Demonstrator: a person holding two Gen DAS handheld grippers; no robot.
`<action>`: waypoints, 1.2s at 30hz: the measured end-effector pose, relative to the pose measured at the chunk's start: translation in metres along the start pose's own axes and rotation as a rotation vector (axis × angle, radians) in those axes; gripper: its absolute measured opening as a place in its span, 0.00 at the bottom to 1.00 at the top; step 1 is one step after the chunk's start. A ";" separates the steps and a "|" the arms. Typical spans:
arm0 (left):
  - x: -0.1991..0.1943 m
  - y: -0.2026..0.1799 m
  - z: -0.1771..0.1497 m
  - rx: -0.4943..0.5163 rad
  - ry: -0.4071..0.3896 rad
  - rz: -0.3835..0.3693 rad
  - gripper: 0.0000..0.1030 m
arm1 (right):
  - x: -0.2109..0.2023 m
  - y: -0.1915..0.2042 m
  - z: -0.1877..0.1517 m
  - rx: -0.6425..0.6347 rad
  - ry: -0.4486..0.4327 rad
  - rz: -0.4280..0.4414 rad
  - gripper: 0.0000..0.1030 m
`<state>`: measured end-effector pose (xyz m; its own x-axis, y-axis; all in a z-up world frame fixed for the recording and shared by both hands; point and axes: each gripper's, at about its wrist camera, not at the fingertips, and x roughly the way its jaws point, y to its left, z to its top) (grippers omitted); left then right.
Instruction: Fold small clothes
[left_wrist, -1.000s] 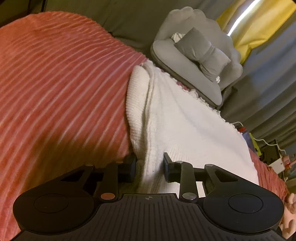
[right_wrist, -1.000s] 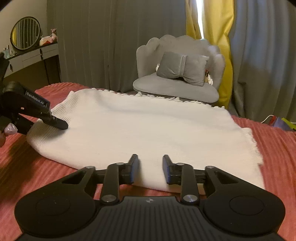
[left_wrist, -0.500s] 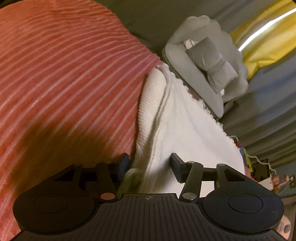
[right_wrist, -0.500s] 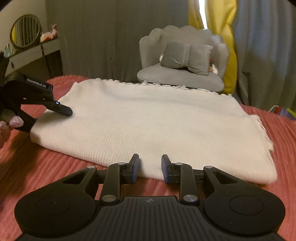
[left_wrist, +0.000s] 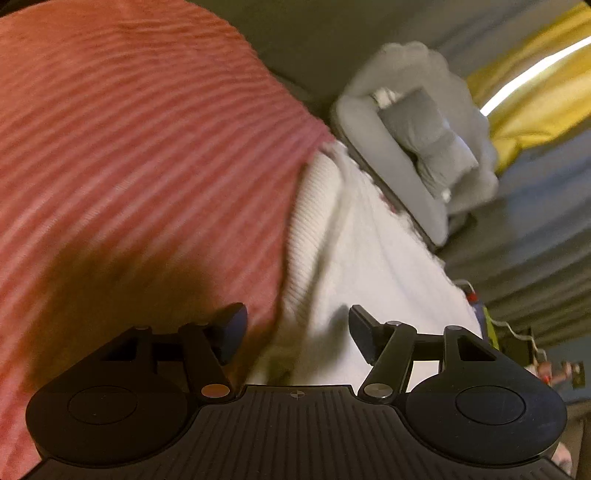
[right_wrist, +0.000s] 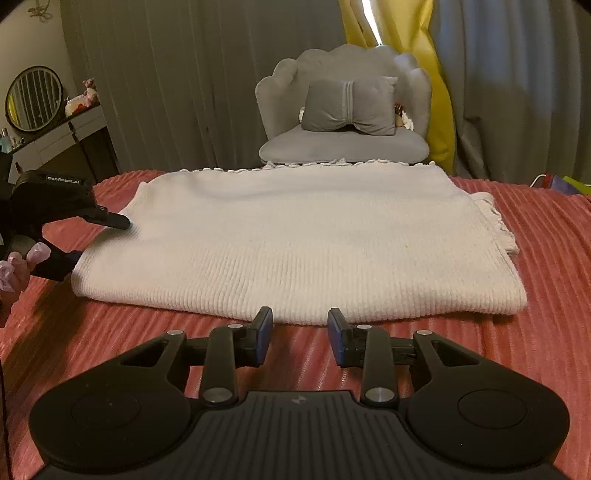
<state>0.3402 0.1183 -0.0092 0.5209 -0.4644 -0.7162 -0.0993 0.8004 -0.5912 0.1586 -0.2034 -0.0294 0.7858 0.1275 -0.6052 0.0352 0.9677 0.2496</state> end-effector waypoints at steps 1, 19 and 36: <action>0.005 -0.001 -0.002 -0.007 0.027 -0.026 0.63 | 0.000 0.000 -0.001 0.005 0.000 0.003 0.31; -0.015 -0.049 0.003 0.098 -0.023 -0.022 0.23 | 0.025 0.012 0.026 -0.049 -0.061 -0.067 0.18; 0.021 -0.192 -0.063 0.398 0.035 -0.089 0.21 | -0.024 -0.060 0.009 0.129 -0.106 -0.036 0.17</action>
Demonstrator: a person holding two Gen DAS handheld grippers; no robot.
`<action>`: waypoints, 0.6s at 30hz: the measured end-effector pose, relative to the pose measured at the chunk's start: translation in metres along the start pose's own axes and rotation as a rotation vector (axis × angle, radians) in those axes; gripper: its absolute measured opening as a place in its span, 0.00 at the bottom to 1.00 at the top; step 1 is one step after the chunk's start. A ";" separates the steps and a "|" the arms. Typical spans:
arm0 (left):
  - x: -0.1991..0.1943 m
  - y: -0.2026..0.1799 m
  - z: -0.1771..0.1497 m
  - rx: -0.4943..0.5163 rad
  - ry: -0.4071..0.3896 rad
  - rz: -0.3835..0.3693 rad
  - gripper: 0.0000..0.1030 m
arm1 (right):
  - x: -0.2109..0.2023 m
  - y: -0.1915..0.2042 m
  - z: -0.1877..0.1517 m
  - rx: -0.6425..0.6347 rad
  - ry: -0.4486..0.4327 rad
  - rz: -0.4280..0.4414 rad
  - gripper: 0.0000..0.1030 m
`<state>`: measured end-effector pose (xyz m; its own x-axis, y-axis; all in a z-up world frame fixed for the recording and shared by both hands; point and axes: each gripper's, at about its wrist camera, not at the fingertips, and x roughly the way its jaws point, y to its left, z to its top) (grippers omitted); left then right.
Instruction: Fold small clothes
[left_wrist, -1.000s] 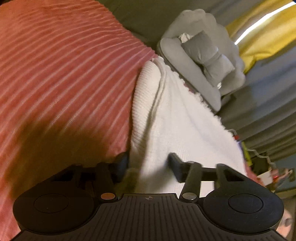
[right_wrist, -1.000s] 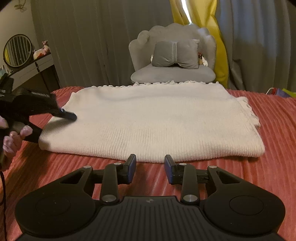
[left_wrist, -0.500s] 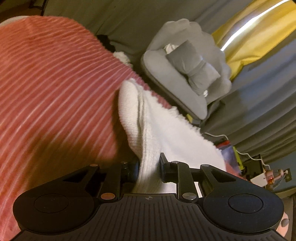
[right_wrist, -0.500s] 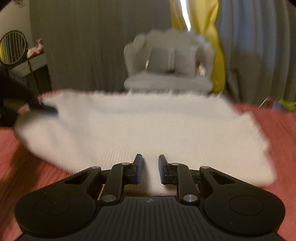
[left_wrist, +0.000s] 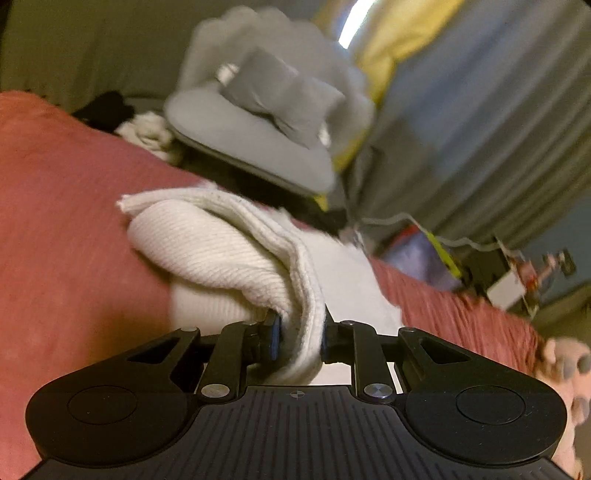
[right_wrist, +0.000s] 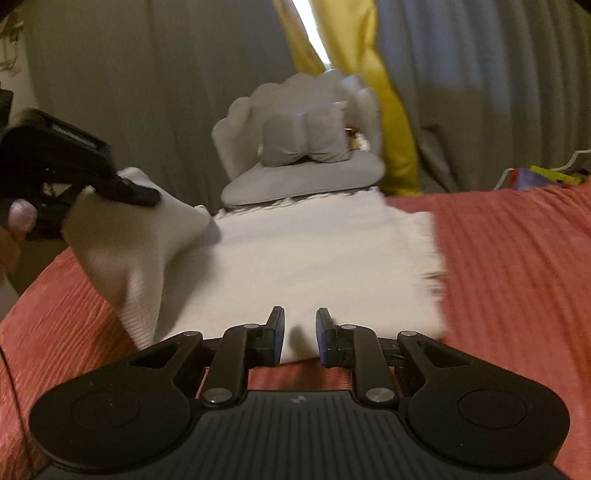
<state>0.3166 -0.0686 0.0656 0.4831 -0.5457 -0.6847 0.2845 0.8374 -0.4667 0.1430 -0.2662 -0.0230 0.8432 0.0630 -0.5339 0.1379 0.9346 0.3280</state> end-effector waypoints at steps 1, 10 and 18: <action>0.010 -0.010 -0.006 0.025 0.010 0.012 0.21 | -0.003 -0.005 0.002 0.006 -0.004 0.000 0.17; 0.054 -0.043 -0.047 0.230 0.078 0.032 0.54 | -0.004 -0.044 0.005 0.059 0.015 -0.042 0.17; 0.005 -0.025 -0.071 0.141 0.053 -0.058 0.62 | -0.001 -0.046 0.009 0.070 0.025 -0.026 0.19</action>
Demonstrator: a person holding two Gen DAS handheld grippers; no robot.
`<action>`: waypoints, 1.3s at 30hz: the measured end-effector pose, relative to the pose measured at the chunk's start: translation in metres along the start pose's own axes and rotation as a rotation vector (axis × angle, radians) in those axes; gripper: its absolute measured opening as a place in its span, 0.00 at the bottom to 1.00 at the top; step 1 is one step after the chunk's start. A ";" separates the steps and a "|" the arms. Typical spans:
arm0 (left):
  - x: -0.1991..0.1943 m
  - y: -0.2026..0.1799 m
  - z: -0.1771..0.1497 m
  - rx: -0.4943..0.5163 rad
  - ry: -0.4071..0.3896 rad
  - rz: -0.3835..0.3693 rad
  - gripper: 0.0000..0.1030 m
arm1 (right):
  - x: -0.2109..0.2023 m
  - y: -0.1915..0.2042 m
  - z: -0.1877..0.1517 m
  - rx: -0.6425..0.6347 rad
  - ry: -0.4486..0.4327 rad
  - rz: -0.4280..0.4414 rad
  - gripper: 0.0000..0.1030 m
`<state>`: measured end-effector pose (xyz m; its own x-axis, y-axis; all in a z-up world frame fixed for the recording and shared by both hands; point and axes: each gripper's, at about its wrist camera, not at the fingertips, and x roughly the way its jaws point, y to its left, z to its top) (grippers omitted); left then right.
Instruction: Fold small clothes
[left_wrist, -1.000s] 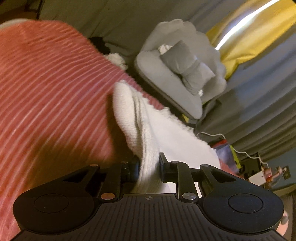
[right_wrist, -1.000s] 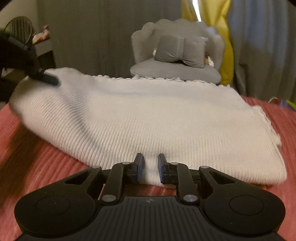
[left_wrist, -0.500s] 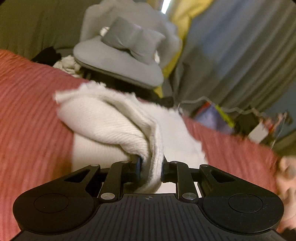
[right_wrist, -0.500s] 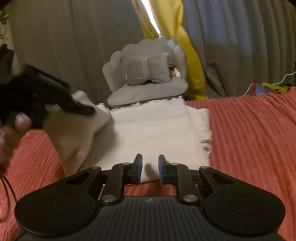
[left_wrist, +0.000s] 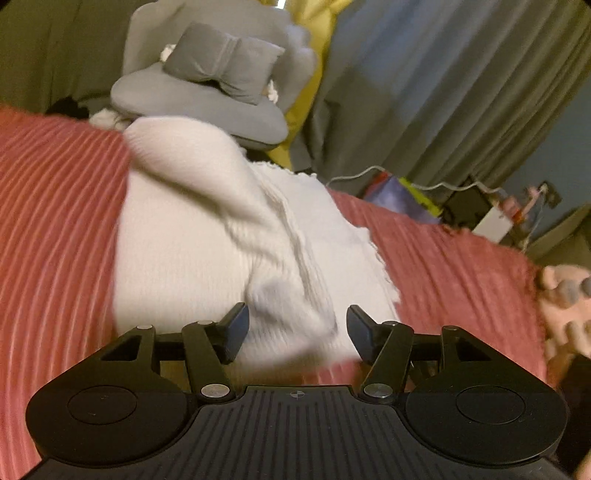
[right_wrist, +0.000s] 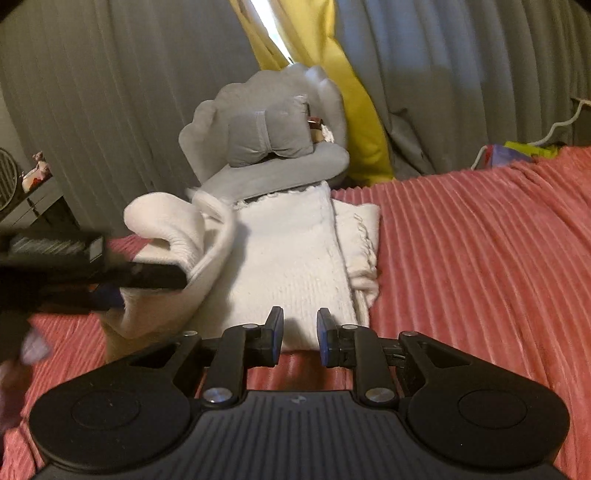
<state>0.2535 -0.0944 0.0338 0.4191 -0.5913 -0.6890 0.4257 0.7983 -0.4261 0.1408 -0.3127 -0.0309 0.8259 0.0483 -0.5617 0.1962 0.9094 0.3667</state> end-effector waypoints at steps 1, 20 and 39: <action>-0.009 0.004 -0.008 -0.016 -0.008 0.007 0.62 | 0.001 0.002 0.003 -0.016 -0.004 -0.002 0.21; -0.044 0.054 -0.051 -0.109 -0.025 0.392 0.73 | 0.111 0.099 0.072 -0.239 0.116 0.101 0.13; -0.006 0.036 -0.036 -0.008 0.007 0.409 0.80 | 0.060 0.005 0.063 0.092 0.120 0.114 0.54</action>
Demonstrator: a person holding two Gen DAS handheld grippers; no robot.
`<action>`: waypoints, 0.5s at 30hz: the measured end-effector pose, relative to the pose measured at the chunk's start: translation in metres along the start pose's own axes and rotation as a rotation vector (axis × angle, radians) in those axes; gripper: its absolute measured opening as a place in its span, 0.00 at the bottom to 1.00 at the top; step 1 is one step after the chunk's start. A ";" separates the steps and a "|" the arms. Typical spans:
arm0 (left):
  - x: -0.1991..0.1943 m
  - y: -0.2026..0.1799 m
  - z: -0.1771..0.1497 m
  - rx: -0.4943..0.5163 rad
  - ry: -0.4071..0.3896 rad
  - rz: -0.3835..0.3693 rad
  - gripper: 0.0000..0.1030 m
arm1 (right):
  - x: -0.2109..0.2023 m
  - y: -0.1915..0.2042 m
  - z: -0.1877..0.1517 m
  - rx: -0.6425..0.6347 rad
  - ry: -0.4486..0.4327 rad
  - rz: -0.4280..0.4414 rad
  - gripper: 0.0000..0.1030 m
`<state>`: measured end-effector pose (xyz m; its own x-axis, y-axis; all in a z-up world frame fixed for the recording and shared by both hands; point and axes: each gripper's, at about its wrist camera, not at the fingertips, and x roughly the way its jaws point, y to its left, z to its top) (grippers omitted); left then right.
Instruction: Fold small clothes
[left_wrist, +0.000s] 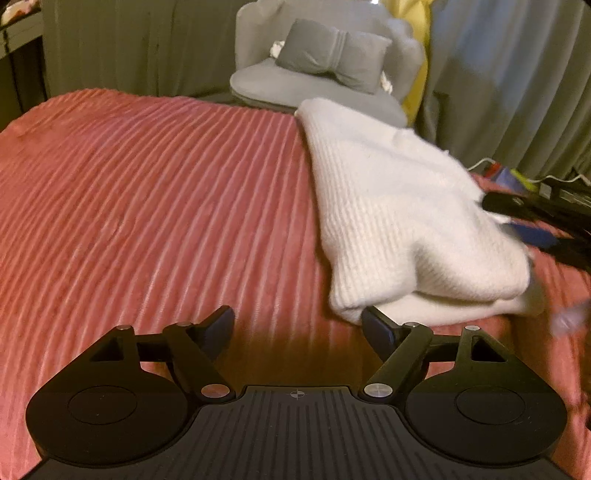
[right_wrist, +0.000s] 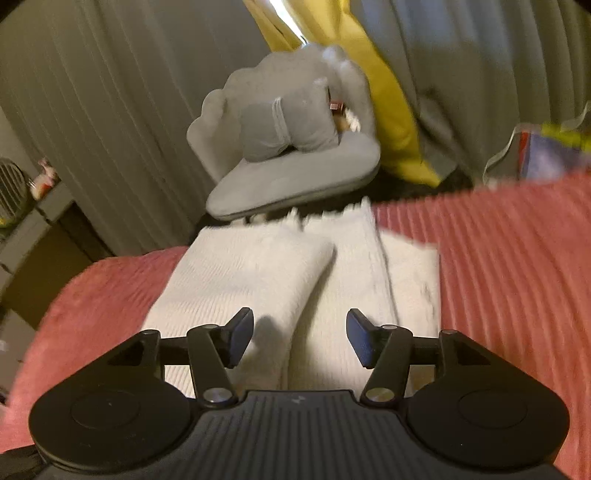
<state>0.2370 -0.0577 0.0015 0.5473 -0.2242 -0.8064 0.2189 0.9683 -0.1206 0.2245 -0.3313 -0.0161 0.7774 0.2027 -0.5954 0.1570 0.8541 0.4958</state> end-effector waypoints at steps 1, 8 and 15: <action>0.002 0.000 0.000 0.002 0.004 0.004 0.80 | -0.002 -0.007 -0.005 0.045 0.031 0.042 0.54; 0.002 -0.002 0.002 -0.020 -0.003 0.014 0.82 | 0.010 -0.028 -0.015 0.212 0.137 0.228 0.56; 0.010 -0.004 0.006 0.018 0.015 0.037 0.85 | 0.037 -0.032 -0.006 0.320 0.187 0.302 0.57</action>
<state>0.2468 -0.0649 -0.0024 0.5435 -0.1861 -0.8185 0.2133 0.9737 -0.0797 0.2449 -0.3483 -0.0576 0.6989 0.5270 -0.4836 0.1436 0.5590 0.8166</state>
